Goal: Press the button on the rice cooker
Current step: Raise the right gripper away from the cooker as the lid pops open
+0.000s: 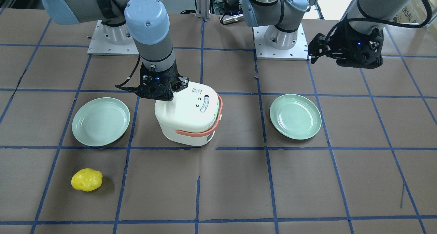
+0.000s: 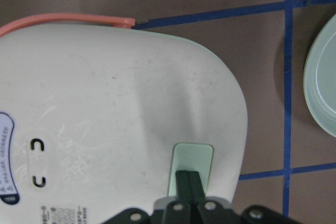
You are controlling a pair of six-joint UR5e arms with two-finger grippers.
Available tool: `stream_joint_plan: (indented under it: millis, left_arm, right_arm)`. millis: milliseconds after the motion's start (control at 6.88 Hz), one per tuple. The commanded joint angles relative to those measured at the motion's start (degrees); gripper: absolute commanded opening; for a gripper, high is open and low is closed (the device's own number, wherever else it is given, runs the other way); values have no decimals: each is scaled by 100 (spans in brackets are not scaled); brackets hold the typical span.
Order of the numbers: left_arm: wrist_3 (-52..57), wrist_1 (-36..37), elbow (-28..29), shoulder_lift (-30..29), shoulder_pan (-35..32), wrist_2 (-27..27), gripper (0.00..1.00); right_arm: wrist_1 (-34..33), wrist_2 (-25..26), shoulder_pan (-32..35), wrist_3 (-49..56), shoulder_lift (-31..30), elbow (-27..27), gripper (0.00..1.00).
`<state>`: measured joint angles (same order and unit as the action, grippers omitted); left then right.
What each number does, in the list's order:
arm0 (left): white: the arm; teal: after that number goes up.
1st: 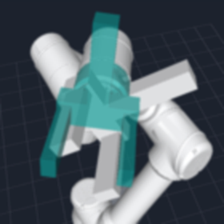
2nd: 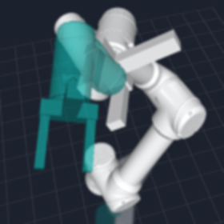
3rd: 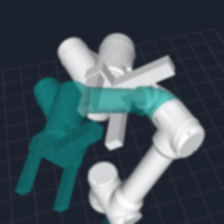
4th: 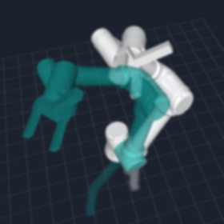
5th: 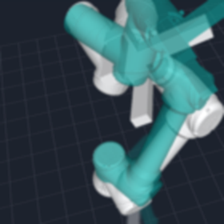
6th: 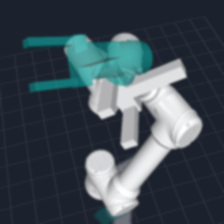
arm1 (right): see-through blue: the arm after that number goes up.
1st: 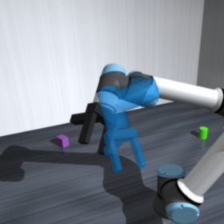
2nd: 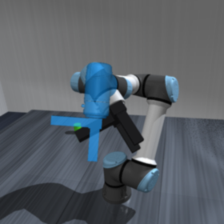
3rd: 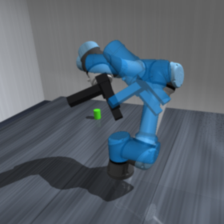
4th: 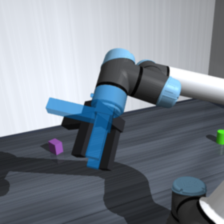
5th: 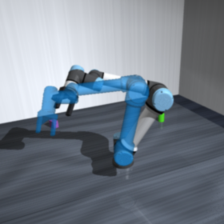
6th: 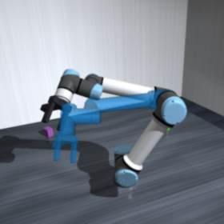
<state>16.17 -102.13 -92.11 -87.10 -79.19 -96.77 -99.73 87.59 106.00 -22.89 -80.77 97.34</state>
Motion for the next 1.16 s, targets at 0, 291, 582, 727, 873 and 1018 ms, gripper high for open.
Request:
stream_joint_plan:
  millis: [0, 291, 582, 727, 873, 1018]
  left_arm:
    - [0, 0, 0, 0, 0, 0, 100]
    - [0, 0, 0, 0, 0, 0, 100]
    - [0, 0, 0, 0, 0, 0, 100]
    - [0, 0, 0, 0, 0, 0, 100]
    - [0, 0, 0, 0, 0, 0, 100]
    - [0, 0, 0, 0, 0, 0, 100]
  right_arm:
    - [-126, 3, 0, -4, -1, 65, 10]
    - [-108, 12, 0, -13, -1, -4, 12]
    - [93, 117, 8, -206, -289, -441, 57]
    - [198, 431, -87, -76, -282, -1001, 80]
    - [617, 730, -262, 378, -230, -1485, 94]
    - [691, 716, -690, 1026, -177, -1551, 97]
